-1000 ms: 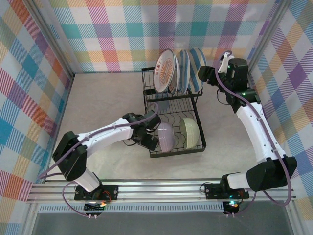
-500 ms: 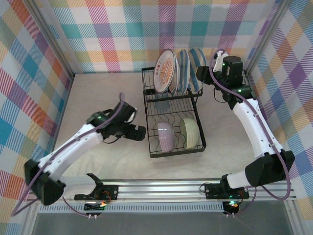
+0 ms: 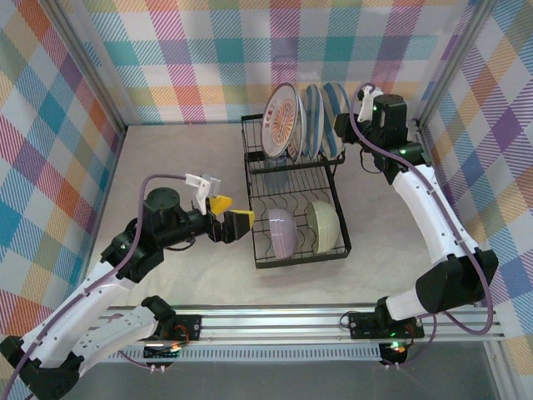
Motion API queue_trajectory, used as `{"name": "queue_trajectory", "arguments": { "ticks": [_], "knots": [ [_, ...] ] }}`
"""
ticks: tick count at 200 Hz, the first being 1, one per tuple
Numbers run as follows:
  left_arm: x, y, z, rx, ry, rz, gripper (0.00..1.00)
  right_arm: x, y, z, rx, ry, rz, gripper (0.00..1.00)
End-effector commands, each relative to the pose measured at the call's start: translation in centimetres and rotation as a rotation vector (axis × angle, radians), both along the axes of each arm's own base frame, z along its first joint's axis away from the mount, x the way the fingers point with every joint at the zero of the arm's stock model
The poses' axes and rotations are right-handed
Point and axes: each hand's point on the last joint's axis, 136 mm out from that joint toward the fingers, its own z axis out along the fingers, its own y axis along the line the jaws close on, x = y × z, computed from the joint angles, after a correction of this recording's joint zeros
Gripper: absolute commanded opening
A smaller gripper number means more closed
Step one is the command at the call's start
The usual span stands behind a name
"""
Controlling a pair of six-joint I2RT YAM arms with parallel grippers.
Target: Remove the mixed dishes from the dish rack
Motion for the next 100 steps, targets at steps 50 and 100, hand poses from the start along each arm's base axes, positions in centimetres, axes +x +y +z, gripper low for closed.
{"name": "queue_trajectory", "arguments": {
  "ticks": [50, 100],
  "knots": [
    [0.3, 3.3, 2.0, -0.139, -0.254, 0.163, 1.00, -0.6, 0.0, 1.6, -0.029, -0.065, -0.006, 0.10],
    [0.2, 2.7, 1.3, -0.096, -0.249, 0.127, 1.00, -1.1, -0.5, 2.6, -0.034, -0.085, -0.043, 0.00]
  ]
}}
